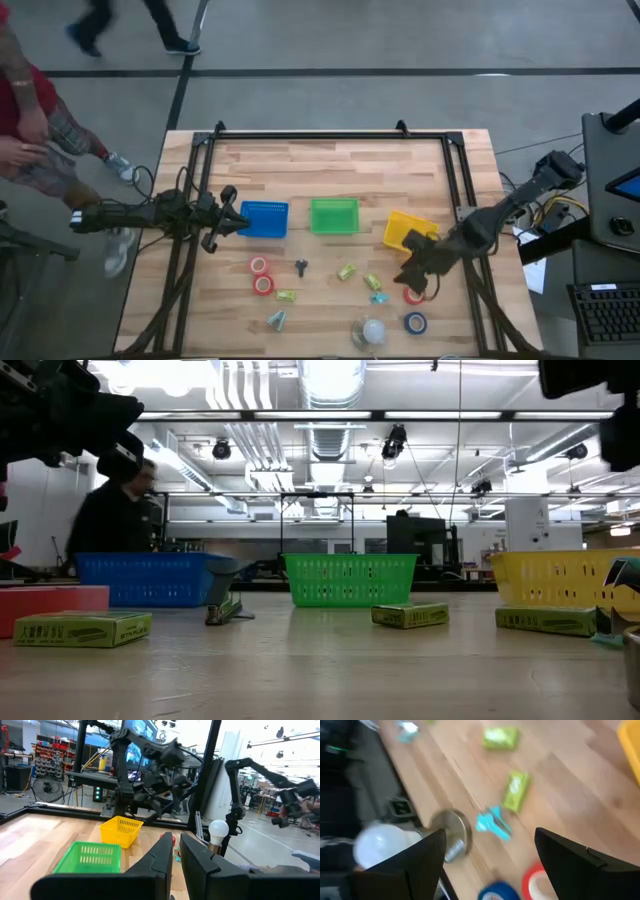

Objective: Pick and place Stapler, Stapler remover, tape
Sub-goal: Put the right orange tape into the yellow bin

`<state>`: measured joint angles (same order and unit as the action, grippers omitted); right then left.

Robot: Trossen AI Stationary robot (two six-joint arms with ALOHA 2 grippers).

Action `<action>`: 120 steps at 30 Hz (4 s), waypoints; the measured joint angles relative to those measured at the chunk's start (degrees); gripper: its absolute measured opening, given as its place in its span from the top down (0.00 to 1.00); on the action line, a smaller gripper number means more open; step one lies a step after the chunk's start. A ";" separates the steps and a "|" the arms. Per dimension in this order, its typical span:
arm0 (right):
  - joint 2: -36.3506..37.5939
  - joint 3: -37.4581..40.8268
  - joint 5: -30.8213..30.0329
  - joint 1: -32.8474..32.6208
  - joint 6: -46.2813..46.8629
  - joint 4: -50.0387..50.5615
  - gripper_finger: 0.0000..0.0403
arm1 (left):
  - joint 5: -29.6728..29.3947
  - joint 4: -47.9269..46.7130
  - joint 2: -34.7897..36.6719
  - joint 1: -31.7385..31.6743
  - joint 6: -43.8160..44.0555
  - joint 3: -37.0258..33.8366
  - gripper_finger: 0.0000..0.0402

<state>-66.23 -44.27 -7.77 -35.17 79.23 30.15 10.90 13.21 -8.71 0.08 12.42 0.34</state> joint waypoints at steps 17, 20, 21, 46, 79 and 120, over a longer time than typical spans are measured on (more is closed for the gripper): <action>-25.25 -19.13 10.73 -5.34 8.40 27.19 0.12 | 0.00 -0.07 -0.02 0.02 0.00 0.00 0.90; -27.21 -18.95 12.82 -5.36 8.24 27.61 0.09 | 0.00 -0.07 -0.02 0.02 -0.02 0.00 0.90; -27.76 -18.68 13.36 -5.36 8.12 27.60 0.09 | 0.00 -0.07 -0.02 0.00 -0.02 0.00 0.90; -29.11 -10.77 11.80 -5.38 6.07 15.41 0.09 | 0.00 -0.08 -0.02 0.02 0.00 0.00 0.90; -29.05 -11.93 11.28 -5.56 4.27 12.81 0.34 | 0.00 -0.08 -0.02 0.00 -0.02 0.00 0.90; -28.19 -13.71 13.18 -5.82 3.18 14.23 0.34 | 0.00 -0.11 -0.02 0.00 0.00 0.00 0.90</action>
<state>-94.42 -57.98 5.41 -40.99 82.42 44.38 10.90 13.10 -8.73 0.08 12.42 0.34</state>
